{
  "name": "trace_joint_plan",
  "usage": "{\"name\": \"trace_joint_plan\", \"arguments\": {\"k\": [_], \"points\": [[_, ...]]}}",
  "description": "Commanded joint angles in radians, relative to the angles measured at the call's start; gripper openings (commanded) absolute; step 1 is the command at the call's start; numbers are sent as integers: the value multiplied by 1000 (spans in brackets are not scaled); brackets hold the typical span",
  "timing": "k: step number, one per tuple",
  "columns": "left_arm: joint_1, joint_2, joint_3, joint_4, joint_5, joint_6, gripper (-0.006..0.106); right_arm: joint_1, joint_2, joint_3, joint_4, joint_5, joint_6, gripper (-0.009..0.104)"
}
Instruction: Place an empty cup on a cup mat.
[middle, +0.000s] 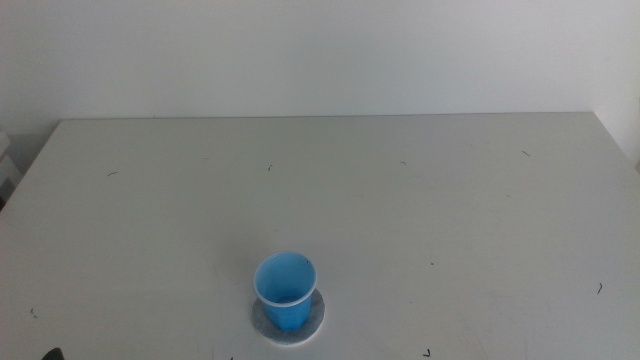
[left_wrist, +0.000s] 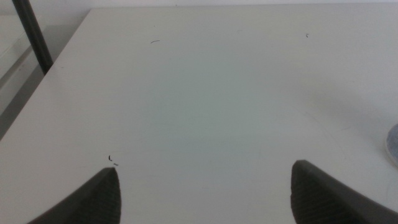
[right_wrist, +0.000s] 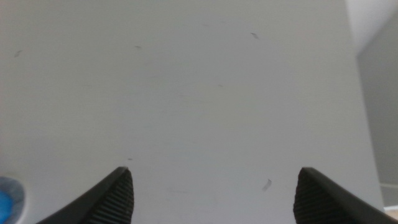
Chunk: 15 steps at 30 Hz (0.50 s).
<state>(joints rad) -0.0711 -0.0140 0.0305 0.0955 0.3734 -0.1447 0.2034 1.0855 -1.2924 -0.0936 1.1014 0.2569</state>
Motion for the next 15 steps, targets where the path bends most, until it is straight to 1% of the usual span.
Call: {"name": "trace_joint_plan", "arguments": {"k": [1,5,13,15], "points": [[1,-12,-6,1,-66,-4,105,-61,-105,89,-3,-115,-1,66],[1,-12,-6,1,-66,-4,105,-102,-277,319,-2,-254,-1,66],[1,-12,-6,1,-66,-4,105,-99,-588,715,-70,-590,-9,66],[1,-12,-6,1,-66,-4,105,-99,-653,798,-75,-689,-19,66]]}}
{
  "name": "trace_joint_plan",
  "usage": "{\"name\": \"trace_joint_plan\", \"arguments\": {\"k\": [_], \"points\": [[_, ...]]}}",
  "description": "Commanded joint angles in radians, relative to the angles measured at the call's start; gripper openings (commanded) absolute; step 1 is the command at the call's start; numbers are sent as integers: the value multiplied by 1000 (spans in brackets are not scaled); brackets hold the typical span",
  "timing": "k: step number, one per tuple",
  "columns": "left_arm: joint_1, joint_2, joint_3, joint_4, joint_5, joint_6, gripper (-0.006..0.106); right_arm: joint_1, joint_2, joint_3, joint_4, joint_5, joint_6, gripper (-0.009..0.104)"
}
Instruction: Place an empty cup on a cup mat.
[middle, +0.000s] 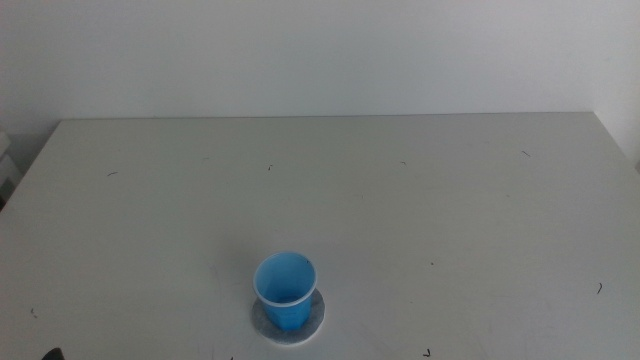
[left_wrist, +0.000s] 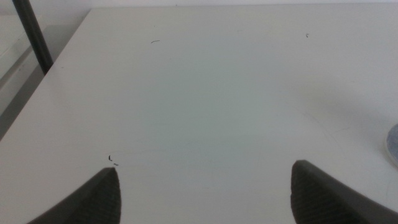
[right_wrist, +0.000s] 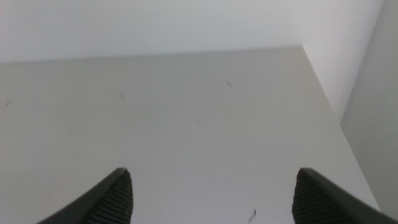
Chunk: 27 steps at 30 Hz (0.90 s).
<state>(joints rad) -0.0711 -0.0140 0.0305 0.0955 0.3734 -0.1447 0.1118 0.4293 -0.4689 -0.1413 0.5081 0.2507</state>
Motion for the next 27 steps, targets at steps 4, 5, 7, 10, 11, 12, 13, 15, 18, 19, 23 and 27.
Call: {"name": "trace_joint_plan", "arguments": {"k": [4,5,7,10,11,12,13,15,18,19,23,27], "points": [[1,-12,-6,1,-66,-4,105,-8,-153,174,-25,-307,-37,66],[1,-12,-6,1,-66,-4,105,-8,-171,198,-25,-320,-37,66],[1,-12,-6,1,-66,-4,105,-8,-211,248,-23,-324,-37,66],[1,-12,-6,1,-66,-4,105,-8,-260,300,-16,-322,-37,66],[1,-12,-6,1,-66,-4,105,-8,-279,313,-17,-322,-37,66],[1,-12,-6,1,-66,-4,105,-8,-301,330,-18,-322,-37,66],[1,-12,-6,1,-66,-4,105,-8,-325,345,-19,-322,-37,66],[1,-12,-6,1,-66,-4,105,-8,-368,372,-19,-322,-37,66],[1,-12,-6,1,-66,-4,105,-8,-435,417,-19,-321,-37,66],[1,-12,-6,1,-66,-4,105,-8,-457,431,-19,-321,-37,66],[1,-12,-6,1,-68,-4,105,-8,-466,471,-18,-324,-37,66],[1,-12,-6,1,-67,-4,105,-8,-466,491,-22,-288,-37,66]]}}
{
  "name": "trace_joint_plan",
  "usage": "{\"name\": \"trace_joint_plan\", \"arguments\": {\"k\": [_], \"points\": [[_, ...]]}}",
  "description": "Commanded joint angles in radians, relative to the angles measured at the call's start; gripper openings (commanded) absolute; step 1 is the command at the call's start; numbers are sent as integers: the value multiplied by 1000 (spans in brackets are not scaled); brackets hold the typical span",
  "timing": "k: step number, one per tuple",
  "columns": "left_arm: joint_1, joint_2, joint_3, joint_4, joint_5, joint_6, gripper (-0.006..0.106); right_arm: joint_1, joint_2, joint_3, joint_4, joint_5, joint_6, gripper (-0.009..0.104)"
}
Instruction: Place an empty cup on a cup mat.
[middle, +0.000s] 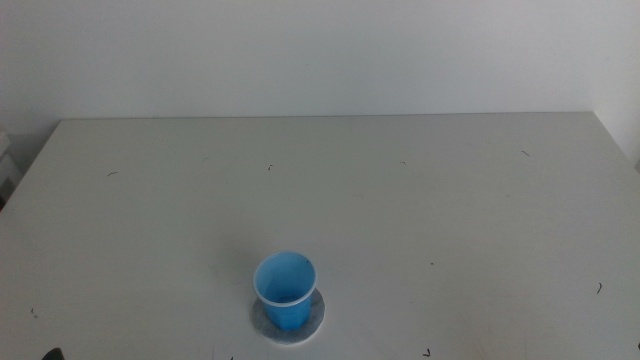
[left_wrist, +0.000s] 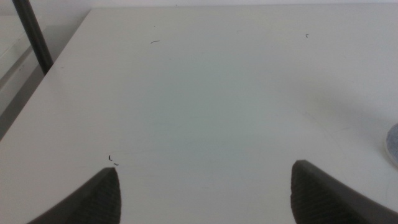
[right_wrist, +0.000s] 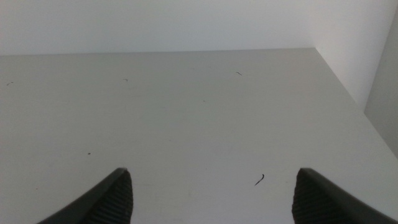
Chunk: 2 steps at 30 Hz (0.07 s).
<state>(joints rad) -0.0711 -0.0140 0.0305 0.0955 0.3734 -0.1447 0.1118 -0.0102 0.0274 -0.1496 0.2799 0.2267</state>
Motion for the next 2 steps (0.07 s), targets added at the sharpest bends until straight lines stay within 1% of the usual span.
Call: {"name": "trace_joint_plan", "arguments": {"k": [1,2], "points": [[1,-12,-6,1,-67,-4,105,-8,-27,-5,-15,-61,-13,66],[1,-12,-6,1,-67,-4,105,-8,-27,-5,-17,-64,-13,66]]}}
